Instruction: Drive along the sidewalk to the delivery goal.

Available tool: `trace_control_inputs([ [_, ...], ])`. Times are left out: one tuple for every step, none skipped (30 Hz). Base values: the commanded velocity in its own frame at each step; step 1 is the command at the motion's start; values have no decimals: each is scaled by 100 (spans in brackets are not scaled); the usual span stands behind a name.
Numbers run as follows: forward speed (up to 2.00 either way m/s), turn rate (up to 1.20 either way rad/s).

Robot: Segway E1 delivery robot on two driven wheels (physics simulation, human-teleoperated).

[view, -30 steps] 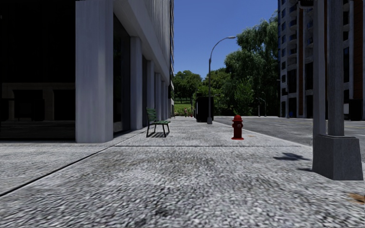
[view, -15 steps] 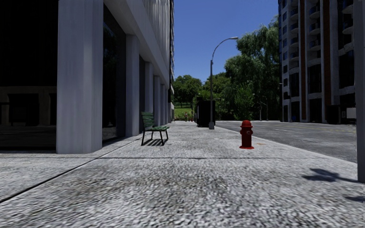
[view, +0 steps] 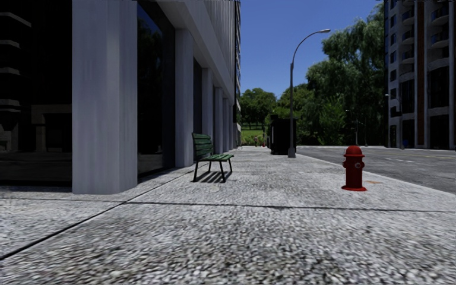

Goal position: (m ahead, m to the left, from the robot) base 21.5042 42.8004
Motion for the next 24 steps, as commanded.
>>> trace_control_inputs([
  [156,98],
  [156,102],
  [156,112],
  [156,112],
  [156,116],
  [156,120],
  [156,120],
  [156,120],
  [156,120],
  [156,120],
  [156,120],
  [156,120],
  [156,120],
  [156,120],
  [156,120],
  [156,120],
  [156,120],
  [156,120],
  [156,120],
  [156,120],
  [156,120],
  [156,120],
  [156,120],
  [156,120],
])
